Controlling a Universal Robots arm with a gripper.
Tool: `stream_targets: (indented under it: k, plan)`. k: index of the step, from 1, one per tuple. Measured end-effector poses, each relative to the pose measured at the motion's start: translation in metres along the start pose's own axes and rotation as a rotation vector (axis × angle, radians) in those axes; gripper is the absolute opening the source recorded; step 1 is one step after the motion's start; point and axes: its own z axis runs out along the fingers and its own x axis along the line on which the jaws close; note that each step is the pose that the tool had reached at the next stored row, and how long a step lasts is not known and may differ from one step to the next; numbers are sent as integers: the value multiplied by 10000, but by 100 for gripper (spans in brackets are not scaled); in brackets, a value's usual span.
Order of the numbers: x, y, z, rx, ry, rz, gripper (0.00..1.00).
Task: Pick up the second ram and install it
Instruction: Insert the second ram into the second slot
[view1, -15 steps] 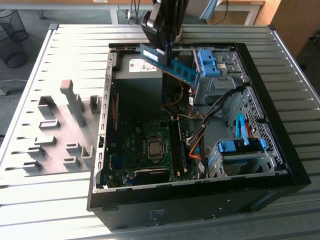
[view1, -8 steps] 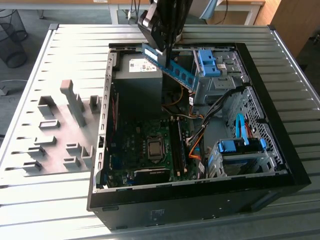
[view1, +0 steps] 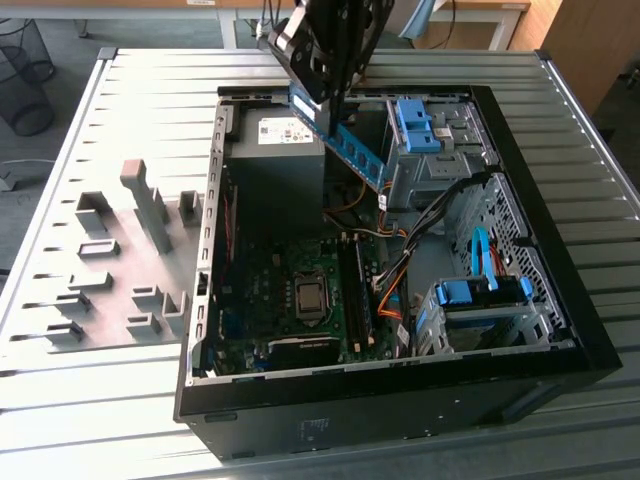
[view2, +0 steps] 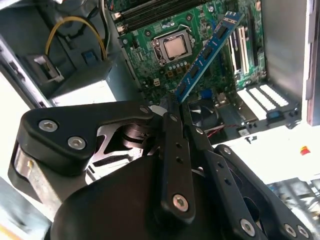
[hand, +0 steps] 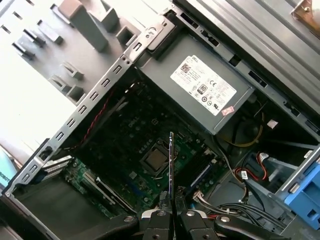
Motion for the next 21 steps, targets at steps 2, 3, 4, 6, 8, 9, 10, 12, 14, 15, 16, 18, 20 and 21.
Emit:
stream_targets:
  k: [2,3,4,6,8,9,10,12,14,15,16,18,20,21]
  plan:
    - [0,0,5,-10,-6,354,14]
    - [0,0,7,-15,-8,529,14]
    - [0,0,10,-20,-11,703,14]
    - [-1,0,14,-31,-16,1055,14]
    - [-1,0,19,-42,-23,1423,14]
    - [-1,0,21,-47,-26,1602,14]
    - [-1,-1,23,-53,-29,1781,14]
    - [-1,-1,28,-64,-35,2137,14]
    - [-1,-1,33,-75,-41,2504,14]
    - [-1,-1,35,-80,-44,2682,14]
    - [-1,-1,37,-85,-47,2859,14]
    - [-1,-1,42,-96,-53,3217,14]
    - [-2,-1,46,-108,-59,3575,14]
    - [-2,-1,49,-114,-63,3771,14]
